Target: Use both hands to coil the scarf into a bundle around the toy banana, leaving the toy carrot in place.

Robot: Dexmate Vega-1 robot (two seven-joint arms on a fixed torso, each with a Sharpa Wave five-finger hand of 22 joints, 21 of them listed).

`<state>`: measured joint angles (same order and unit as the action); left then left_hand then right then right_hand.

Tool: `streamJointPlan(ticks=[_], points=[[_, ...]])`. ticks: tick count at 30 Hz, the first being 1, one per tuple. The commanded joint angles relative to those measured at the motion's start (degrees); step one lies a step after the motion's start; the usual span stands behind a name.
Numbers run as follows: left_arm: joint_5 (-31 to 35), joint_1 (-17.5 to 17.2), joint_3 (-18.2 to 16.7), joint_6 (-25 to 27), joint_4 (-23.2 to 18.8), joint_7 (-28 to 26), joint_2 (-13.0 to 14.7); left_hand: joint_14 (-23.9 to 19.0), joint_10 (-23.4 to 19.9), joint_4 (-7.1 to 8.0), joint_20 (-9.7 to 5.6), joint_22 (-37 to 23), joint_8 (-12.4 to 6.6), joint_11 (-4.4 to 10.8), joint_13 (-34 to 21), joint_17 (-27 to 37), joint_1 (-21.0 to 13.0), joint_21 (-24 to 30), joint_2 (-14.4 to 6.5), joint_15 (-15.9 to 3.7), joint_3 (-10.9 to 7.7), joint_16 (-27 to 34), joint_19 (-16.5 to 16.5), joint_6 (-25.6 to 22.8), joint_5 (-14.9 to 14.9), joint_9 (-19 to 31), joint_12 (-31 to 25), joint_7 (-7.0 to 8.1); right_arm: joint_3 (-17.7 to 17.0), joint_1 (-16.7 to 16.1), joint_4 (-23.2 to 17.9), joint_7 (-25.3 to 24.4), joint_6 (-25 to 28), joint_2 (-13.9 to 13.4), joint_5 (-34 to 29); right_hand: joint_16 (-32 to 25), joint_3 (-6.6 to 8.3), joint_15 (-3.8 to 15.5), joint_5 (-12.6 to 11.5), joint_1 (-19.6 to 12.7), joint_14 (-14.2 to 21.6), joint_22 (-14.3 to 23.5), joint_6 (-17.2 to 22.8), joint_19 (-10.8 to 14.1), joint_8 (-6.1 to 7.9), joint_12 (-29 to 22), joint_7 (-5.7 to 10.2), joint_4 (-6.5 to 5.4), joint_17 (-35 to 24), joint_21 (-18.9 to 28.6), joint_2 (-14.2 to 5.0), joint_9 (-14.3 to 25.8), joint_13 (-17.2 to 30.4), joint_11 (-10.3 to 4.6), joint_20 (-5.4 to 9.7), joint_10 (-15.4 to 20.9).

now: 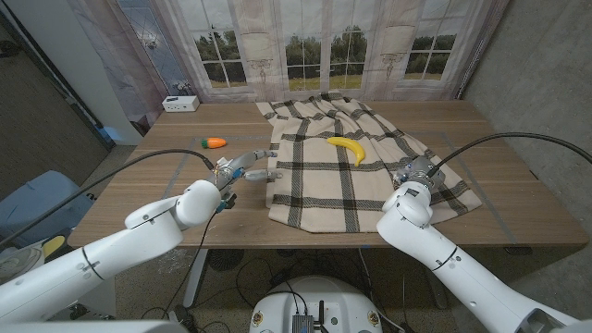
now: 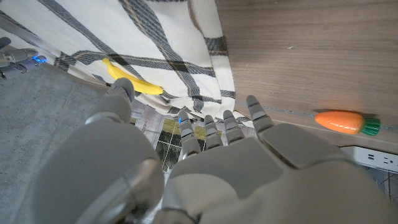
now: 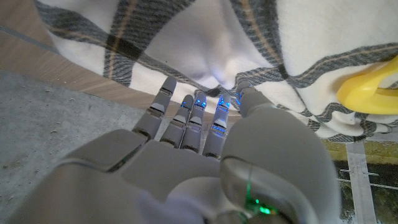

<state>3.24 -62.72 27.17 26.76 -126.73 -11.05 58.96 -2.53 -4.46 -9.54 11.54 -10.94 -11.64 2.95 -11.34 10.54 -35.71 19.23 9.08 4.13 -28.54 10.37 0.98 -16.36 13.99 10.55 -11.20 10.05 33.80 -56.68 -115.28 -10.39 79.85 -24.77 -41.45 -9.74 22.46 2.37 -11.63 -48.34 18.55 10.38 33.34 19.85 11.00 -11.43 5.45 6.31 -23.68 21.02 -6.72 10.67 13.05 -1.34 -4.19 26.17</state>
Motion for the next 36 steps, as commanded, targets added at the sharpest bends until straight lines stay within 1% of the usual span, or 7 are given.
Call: streamJointPlan(ticks=[1,4,11,19,24,29,36], points=[[3.24,1.29,2.17,3.09,-1.84,2.11,-0.07,0.76,0.33,0.12,0.37,-0.12,0.17,-0.28,-0.22,0.24,-0.99,-0.34,0.04,0.3,0.4,-0.02,-0.33,0.01,0.38,0.15,-0.06,0.03,-2.98,-3.16,2.12,10.21,0.13,5.07,-20.71,-0.56,0.51,1.39,0.09,0.74,-1.37,-0.02,0.19,-2.94,0.06,-0.23,0.4,0.51,0.39,-1.46,0.25,0.15,-0.11,-0.02,-1.14,-0.38],[3.42,1.25,2.26,3.33,-2.11,2.49,0.03,0.89,0.43,0.23,0.35,-0.13,0.28,-0.23,-0.22,0.24,-1.14,-0.39,0.0,0.39,0.61,0.05,-0.26,0.18,0.47,0.16,-0.13,-0.38,-3.61,-3.49,3.16,12.6,0.13,6.53,-24.88,-0.63,0.75,0.94,0.03,0.97,-2.61,-0.08,0.28,-5.53,0.11,-0.33,0.61,0.79,0.79,-2.81,0.45,0.14,-0.17,-0.37,-1.65,-0.5],[4.01,1.09,2.5,4.12,-2.67,2.76,0.01,1.21,0.62,0.39,0.35,-0.15,0.32,-0.39,-0.23,0.25,-1.42,-0.53,-0.05,0.57,1.0,0.12,-0.23,0.14,0.63,0.18,-0.22,-0.6,-6.5,-3.89,7.88,19.35,0.13,12.34,-37.42,-0.63,0.83,0.71,-0.01,1.16,-3.55,-0.11,-0.13,-5.91,-0.03,-0.11,0.94,1.06,1.11,-3.23,0.87,0.14,-0.21,-0.8,-1.71,-1.24],[3.78,0.58,2.17,3.47,-2.48,2.5,-0.18,1.28,0.62,0.62,0.17,-0.17,0.33,-0.25,-0.23,0.26,-1.54,-0.66,-0.05,0.46,1.54,0.27,-0.12,-0.04,0.78,0.19,-0.39,-0.58,-10.89,-3.63,13.92,27.33,0.13,19.37,-51.4,-0.81,0.65,0.17,-0.03,2.3,-5.47,-0.11,-3.3,-6.0,-0.86,0.54,0.95,0.95,1.48,-3.78,1.44,0.15,-0.25,-0.58,-1.77,-3.99],[3.67,0.47,2.04,2.93,-2.21,2.48,-0.29,1.31,0.66,0.85,0.03,-0.18,0.42,-0.14,-0.23,0.27,-1.41,-0.73,-0.05,0.42,1.97,0.36,-0.05,0.04,0.84,0.19,-0.47,-0.67,-13.36,-3.18,17.34,32.25,0.13,22.74,-58.94,-0.85,0.47,0.05,-0.06,3.02,-6.62,-0.1,-5.39,-6.15,-1.11,0.84,1.23,0.87,1.67,-4.15,1.81,0.18,-0.25,-0.67,-1.98,-5.87],[3.6,0.29,1.85,2.46,-1.98,2.3,-0.41,1.4,0.75,1.13,0.0,-0.2,0.49,-0.14,-0.23,0.28,-1.24,-0.85,-0.14,0.39,2.51,0.43,0.02,0.04,0.89,0.2,-0.56,-0.68,-17.01,-2.84,19.78,36.96,-1.1,26.65,-65.51,-0.99,-0.22,-0.36,0.03,4.46,-7.88,-0.07,-7.01,-6.82,-1.05,0.93,1.18,0.47,1.75,-4.75,2.48,0.22,-0.25,-0.55,-2.18,-7.56],[3.63,0.06,1.5,1.99,-2.0,2.13,-0.36,1.38,0.79,1.29,0.04,-0.22,0.48,0.0,-0.23,0.28,-1.21,-0.86,-0.24,0.32,2.94,0.51,0.31,-0.12,0.96,0.2,-0.64,-0.64,-25.11,-1.51,23.53,43.18,-5.43,34.72,-75.55,-1.26,-2.38,-1.72,0.07,8.62,-11.5,0.06,-10.94,-8.9,-1.01,1.06,0.68,-0.98,1.68,-6.36,3.55,0.29,-0.23,0.09,-2.67,-12.19]])
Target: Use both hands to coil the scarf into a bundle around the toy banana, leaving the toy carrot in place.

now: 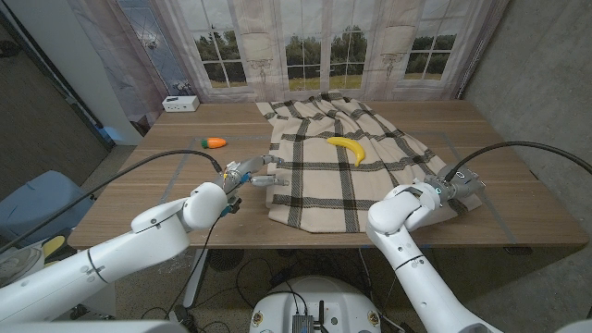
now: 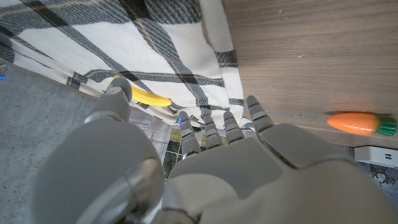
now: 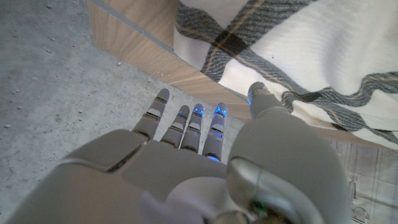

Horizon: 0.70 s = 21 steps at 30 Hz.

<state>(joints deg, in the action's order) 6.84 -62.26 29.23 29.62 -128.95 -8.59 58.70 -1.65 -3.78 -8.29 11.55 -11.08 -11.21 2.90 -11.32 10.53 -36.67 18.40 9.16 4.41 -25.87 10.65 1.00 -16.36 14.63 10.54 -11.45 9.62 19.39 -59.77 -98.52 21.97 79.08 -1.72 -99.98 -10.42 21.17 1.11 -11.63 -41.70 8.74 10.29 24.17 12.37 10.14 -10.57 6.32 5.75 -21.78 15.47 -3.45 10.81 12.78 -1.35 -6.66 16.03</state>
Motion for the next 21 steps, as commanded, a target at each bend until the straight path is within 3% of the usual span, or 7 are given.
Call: streamJointPlan(ticks=[1,13,18,21], points=[[0.08,-0.39,-0.56,-0.77,0.19,-0.33,-0.11,0.49,0.23,0.07,0.12,-0.09,0.09,-0.05,-0.25,0.3,-0.26,-0.05,-0.36,0.1,0.35,0.25,0.31,-0.05,0.34,0.21,-0.36,-0.31,-11.76,1.83,7.17,11.34,-5.22,12.66,-17.97,-0.53,-1.57,-0.76,0.05,2.76,-2.61,0.18,-2.33,-1.96,-0.09,0.16,-0.31,-0.64,-0.19,-1.16,0.59,0.15,0.04,0.36,-0.37,-2.84],[0.11,-0.47,-0.92,-0.84,0.07,-0.28,-0.13,0.52,0.37,0.26,0.0,-0.11,0.18,-0.1,-0.24,0.29,-0.32,-0.19,-0.56,0.09,0.97,0.32,0.48,0.06,0.46,0.22,-0.45,-0.51,-22.43,5.96,12.74,19.95,-11.25,20.95,-30.31,-0.49,-3.39,-2.06,-0.36,5.8,-6.64,0.28,-4.32,-4.79,0.34,0.15,-1.1,-1.46,-0.03,-2.78,1.27,0.21,0.02,1.54,-1.01,-7.15],[0.12,-0.39,-0.99,-0.81,0.1,-0.22,-0.22,0.53,0.34,0.32,-0.01,-0.12,0.16,0.0,-0.24,0.29,-0.36,-0.24,-0.62,0.06,1.18,0.34,0.53,-0.05,0.5,0.22,-0.5,-0.46,-25.79,8.0,14.74,24.19,-13.31,22.72,-34.5,-0.67,-4.09,-2.31,-0.52,6.98,-7.47,0.32,-2.3,-5.26,1.18,-0.13,-2.16,-1.84,0.04,-3.03,1.55,0.18,-0.02,1.91,-1.03,-7.62],[0.08,-0.35,-1.01,-0.83,0.15,-0.18,-0.28,0.51,0.4,0.35,-0.01,-0.12,0.17,-0.08,-0.24,0.29,-0.37,-0.27,-0.65,0.07,1.3,0.36,0.55,-0.04,0.52,0.22,-0.5,-0.51,-26.81,9.07,16.19,25.51,-13.7,23.0,-35.58,-1.19,-4.64,-2.32,-0.89,7.66,-7.44,0.36,1.5,-4.81,2.32,-1.12,-2.9,-1.85,0.33,-2.92,1.59,0.13,-0.12,2.29,-0.78,-5.99]])
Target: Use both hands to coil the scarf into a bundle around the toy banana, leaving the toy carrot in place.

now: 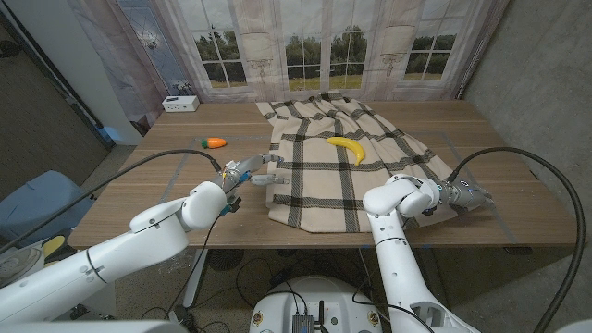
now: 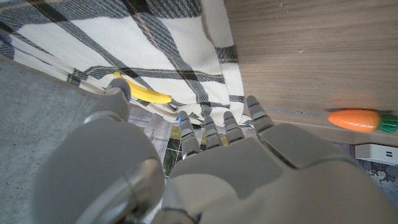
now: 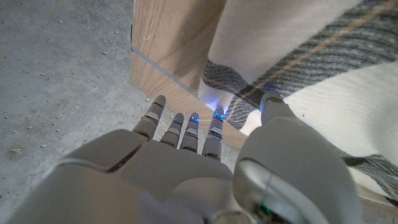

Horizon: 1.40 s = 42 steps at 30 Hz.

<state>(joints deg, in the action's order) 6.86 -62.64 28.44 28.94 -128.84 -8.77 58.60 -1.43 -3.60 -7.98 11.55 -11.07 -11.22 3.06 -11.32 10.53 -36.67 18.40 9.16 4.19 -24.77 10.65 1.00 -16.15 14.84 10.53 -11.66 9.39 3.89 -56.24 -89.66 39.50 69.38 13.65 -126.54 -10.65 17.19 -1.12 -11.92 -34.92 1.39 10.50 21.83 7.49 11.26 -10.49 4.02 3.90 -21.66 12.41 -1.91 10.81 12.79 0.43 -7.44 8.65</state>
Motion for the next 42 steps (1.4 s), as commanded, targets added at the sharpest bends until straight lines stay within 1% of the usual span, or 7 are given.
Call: streamJointPlan(ticks=[1,8,14,20,33,37,42], points=[[0.1,0.07,-0.2,-0.09,0.03,0.02,-0.21,0.33,0.24,0.05,-0.04,-0.14,0.17,-0.29,-0.24,0.29,-0.39,-0.3,-0.67,0.25,0.27,0.35,0.53,-0.27,0.32,0.23,-0.3,-0.25,-11.53,5.83,7.72,8.45,-4.18,7.63,-9.29,-1.09,-0.68,-0.07,-0.69,0.76,0.15,0.15,4.55,0.35,1.38,-1.26,-0.72,0.16,0.31,0.24,0.08,0.12,-0.15,0.53,0.14,1.47],[0.0,0.13,-0.26,0.21,-0.03,0.08,-0.32,0.34,0.36,0.16,-0.03,-0.15,0.21,-0.38,-0.24,0.29,-0.4,-0.39,-0.75,0.27,0.63,0.37,0.59,-0.21,0.38,0.23,-0.32,-0.36,-9.21,6.43,11.86,5.8,-2.98,5.57,-8.6,-4.83,-0.04,3.22,-3.36,-2.87,9.56,0.1,13.72,6.22,2.68,-3.94,0.32,3.58,1.5,1.77,0.87,-0.1,-0.52,-2.06,1.75,10.53],[-0.21,0.21,-0.37,0.38,0.06,0.06,-0.42,0.36,0.5,0.26,-0.01,-0.16,0.24,-0.35,-0.24,0.29,-0.38,-0.48,-0.84,0.29,0.98,0.4,0.63,-0.18,0.43,0.23,-0.33,-0.47,-3.05,4.8,12.09,-3.25,-0.33,1.98,-0.01,-16.59,1.99,13.05,-8.63,-13.36,31.34,0.23,28.14,16.09,4.4,-11.42,3.63,6.03,-2.64,3.68,0.87,-0.09,1.1,-7.56,4.46,31.02],[-0.29,0.4,-0.24,0.73,0.06,0.24,-0.46,0.38,0.55,0.4,-0.14,-0.17,0.27,-0.35,-0.23,0.29,-0.27,-0.55,-0.92,0.23,1.3,0.41,0.68,-0.14,0.45,0.23,-0.36,-0.58,4.35,2.79,9.12,-14.36,2.33,-3.0,13.49,-28.51,1.75,14.14,-7.44,-25.37,43.24,0.82,43.32,22.28,8.53,-20.67,3.72,5.96,-13.34,5.57,-0.39,0.69,5.11,-7.63,6.67,46.28],[-0.52,-0.19,-0.3,0.38,-1.63,1.59,1.38,0.98,1.0,0.54,0.35,-0.19,0.14,-0.76,-0.23,0.3,-0.23,-0.99,-0.82,0.89,2.2,0.25,0.26,-0.45,0.59,0.23,-0.33,-0.57,15.8,1.64,-0.48,-48.28,7.59,-12.28,50.4,-33.37,0.83,13.79,-6.14,-27.52,47.46,1.41,47.01,24.71,10.37,-24.78,0.34,5.49,-19.41,7.17,-0.96,1.65,8.02,-4.17,6.87,51.26],[-0.31,-0.96,-0.53,-0.34,-2.58,1.86,2.51,1.48,1.34,0.43,0.57,-0.2,-0.19,-0.75,-0.24,0.32,-0.32,-1.3,-0.41,1.06,2.73,0.14,-0.18,-1.34,0.76,0.24,-0.27,-0.09,19.32,3.34,-1.57,-53.57,10.47,-15.66,58.06,-33.92,0.87,13.61,-5.84,-27.77,48.4,1.46,47.34,24.91,10.67,-25.28,-0.1,5.61,-20.07,7.36,-0.55,1.95,8.44,-3.92,6.8,51.83],[0.31,-1.62,-0.57,0.57,-4.19,2.84,4.0,1.85,1.46,0.28,0.59,-0.2,-0.69,-0.83,-0.24,0.34,-0.58,-1.47,-0.09,1.17,3.27,0.1,-0.22,-2.84,1.0,0.28,-0.32,0.16,19.02,4.66,-0.51,-56.06,10.6,-14.93,59.02,-34.0,0.93,13.48,-5.68,-27.76,48.43,1.49,47.4,24.96,10.79,-25.48,-0.11,5.53,-20.41,7.45,-0.5,2.12,8.68,-4.12,6.8,51.94]])
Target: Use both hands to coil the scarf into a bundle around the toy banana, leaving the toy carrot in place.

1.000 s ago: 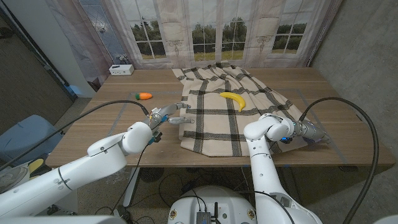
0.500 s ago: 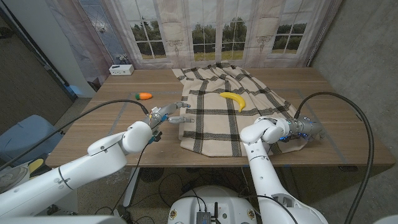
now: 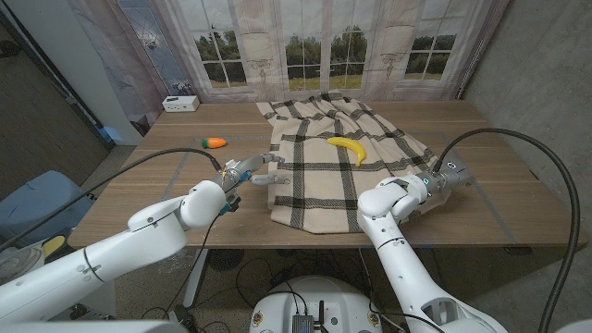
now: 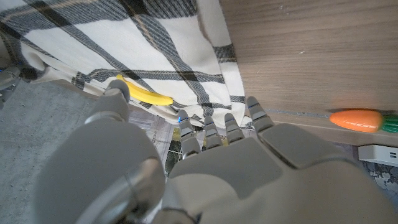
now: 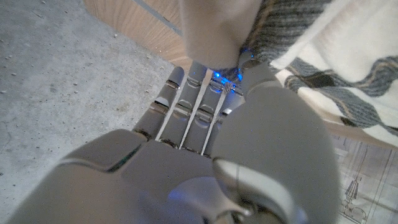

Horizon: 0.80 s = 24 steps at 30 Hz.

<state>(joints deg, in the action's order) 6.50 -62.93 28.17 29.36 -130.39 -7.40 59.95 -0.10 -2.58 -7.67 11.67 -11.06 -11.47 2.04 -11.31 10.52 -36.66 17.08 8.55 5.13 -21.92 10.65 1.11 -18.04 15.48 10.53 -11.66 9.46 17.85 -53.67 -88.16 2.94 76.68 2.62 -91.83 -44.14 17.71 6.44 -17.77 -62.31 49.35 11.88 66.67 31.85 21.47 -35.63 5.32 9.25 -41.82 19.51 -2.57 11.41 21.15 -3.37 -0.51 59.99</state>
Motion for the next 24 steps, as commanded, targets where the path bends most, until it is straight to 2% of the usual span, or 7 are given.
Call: streamJointPlan(ticks=[1,5,13,17,24], points=[[0.84,-1.45,-0.28,0.38,-2.94,1.63,2.92,0.53,0.52,-0.06,0.45,-0.22,-0.48,0.17,-0.24,0.34,-0.64,-0.17,0.53,0.29,0.47,0.11,-0.37,-1.09,0.38,0.29,-0.3,0.21,5.03,2.28,-1.78,-19.6,3.3,-3.76,24.18,-0.53,0.43,5.92,0.21,-0.38,0.49,0.12,2.46,0.6,0.57,-0.39,-1.6,0.18,-0.33,0.37,0.18,1.56,0.38,-0.18,-0.14,0.61],[1.96,-1.28,0.43,1.73,-4.0,2.88,3.78,0.68,0.64,-0.23,0.51,-0.22,-0.67,0.03,-0.25,0.34,-1.06,-0.29,0.52,0.53,0.63,0.11,-0.45,-1.71,0.57,0.33,-0.31,0.15,4.91,2.99,-1.01,-19.65,3.3,-3.17,23.58,-0.5,0.57,5.92,0.37,-0.47,0.56,0.16,2.51,0.58,0.69,-0.64,-1.68,0.2,-0.63,0.44,0.34,1.74,0.67,-0.13,-0.19,0.79],[5.28,0.92,3.4,2.51,-4.81,6.84,4.5,0.97,0.91,-0.65,0.52,-0.21,-0.94,0.16,-0.24,0.34,-2.24,-0.48,0.42,0.68,0.87,0.14,-0.42,-2.74,0.96,0.39,-0.31,0.72,5.41,4.15,-0.07,-16.59,3.3,-2.61,20.08,-0.78,0.84,5.93,0.66,-0.74,1.09,0.22,2.7,0.61,0.92,-1.2,-1.9,0.26,-1.35,0.61,0.62,2.04,1.2,0.26,-0.14,1.39],[8.72,3.34,6.11,3.54,-4.94,10.54,4.35,1.2,1.07,-0.83,0.42,-0.21,-1.03,0.28,-0.24,0.34,-2.92,-0.52,0.25,0.7,0.95,0.12,-0.27,-3.19,1.15,0.43,-0.31,0.84,5.1,4.76,-0.2,-17.41,3.3,-1.75,19.96,-0.95,0.94,5.88,0.84,-0.8,1.3,0.25,2.71,0.61,0.99,-1.39,-2.11,0.25,-1.79,0.7,0.81,2.18,1.49,0.5,-0.13,1.43],[13.48,5.65,9.25,5.29,-4.9,15.04,3.54,1.44,1.3,-1.04,0.37,-0.2,-0.85,0.32,-0.24,0.33,-4.01,-0.65,-0.09,0.67,1.03,0.14,-0.17,-3.13,1.37,0.48,-0.32,1.24,4.61,4.93,-0.79,-19.68,3.3,-0.68,20.85,-1.06,1.14,5.83,1.08,-0.87,1.42,0.29,2.87,0.63,1.13,-1.66,-2.24,0.24,-2.32,0.83,1.05,2.38,1.86,0.57,-0.11,1.59]])
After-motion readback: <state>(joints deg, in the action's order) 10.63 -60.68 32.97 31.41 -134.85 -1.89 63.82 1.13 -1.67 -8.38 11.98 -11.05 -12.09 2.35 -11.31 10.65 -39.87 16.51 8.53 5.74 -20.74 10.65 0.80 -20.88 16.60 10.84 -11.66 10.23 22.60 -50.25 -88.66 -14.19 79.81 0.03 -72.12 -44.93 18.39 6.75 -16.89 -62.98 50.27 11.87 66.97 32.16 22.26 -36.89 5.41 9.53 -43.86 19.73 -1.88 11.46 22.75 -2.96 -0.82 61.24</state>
